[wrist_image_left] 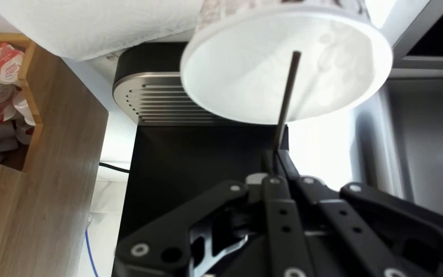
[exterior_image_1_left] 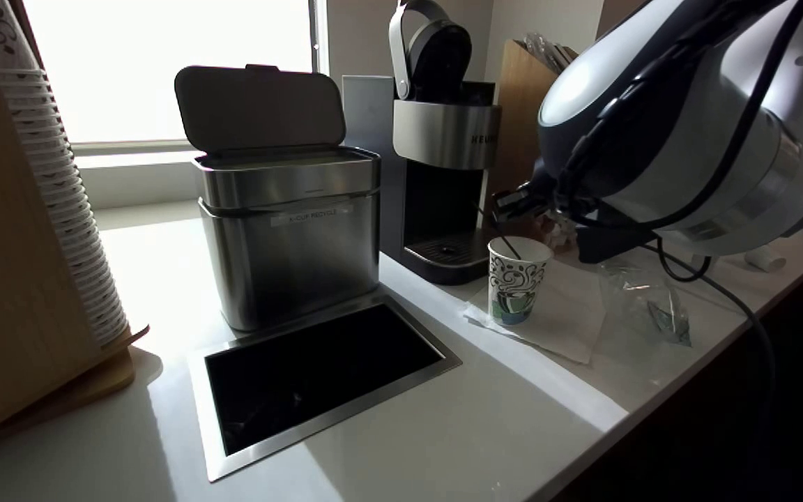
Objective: Put the black straw in the coffee cup on the left.
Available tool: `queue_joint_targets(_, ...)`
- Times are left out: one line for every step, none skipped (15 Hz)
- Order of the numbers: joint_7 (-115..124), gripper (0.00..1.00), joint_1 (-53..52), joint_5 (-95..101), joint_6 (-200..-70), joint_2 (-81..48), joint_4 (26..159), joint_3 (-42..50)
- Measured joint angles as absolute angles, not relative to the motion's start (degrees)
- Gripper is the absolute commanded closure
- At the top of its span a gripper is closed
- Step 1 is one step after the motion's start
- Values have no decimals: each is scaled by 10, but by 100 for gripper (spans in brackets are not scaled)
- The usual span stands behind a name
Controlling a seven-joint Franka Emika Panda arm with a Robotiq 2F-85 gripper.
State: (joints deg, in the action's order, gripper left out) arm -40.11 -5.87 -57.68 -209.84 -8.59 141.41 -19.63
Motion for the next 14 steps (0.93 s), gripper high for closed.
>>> queue_joint_targets(-403, 99, -62, -580, -2101, -89, 1411, -196)
queue_joint_targets(-405, 99, -66, -585, -2102, -91, 1409, -195)
queue_joint_targets(-407, 99, -70, -590, -2103, -92, 1408, -194)
queue_joint_targets(-410, 99, -73, -595, -2104, -92, 1408, -194)
queue_joint_targets(-413, 99, -76, -602, -2107, -92, 1408, -193)
queue_joint_targets(-417, 99, -79, -610, -2112, -92, 1408, -192)
queue_joint_targets(-421, 99, -83, -618, -2117, -92, 1409, -191)
queue_joint_targets(-423, 99, -85, -625, -2123, -92, 1409, -191)
queue_joint_targets(-426, 99, -87, -633, -2127, -92, 1409, -191)
queue_joint_targets(-427, 99, -89, -639, -2131, -92, 1409, -190)
queue_joint_targets(-429, 99, -91, -646, -2135, -92, 1409, -190)
queue_joint_targets(-431, 99, -93, -652, -2136, -92, 1409, -189)
queue_joint_targets(-434, 99, -95, -658, -2136, -92, 1409, -189)
queue_joint_targets(-437, 99, -96, -664, -2136, -92, 1409, -188)
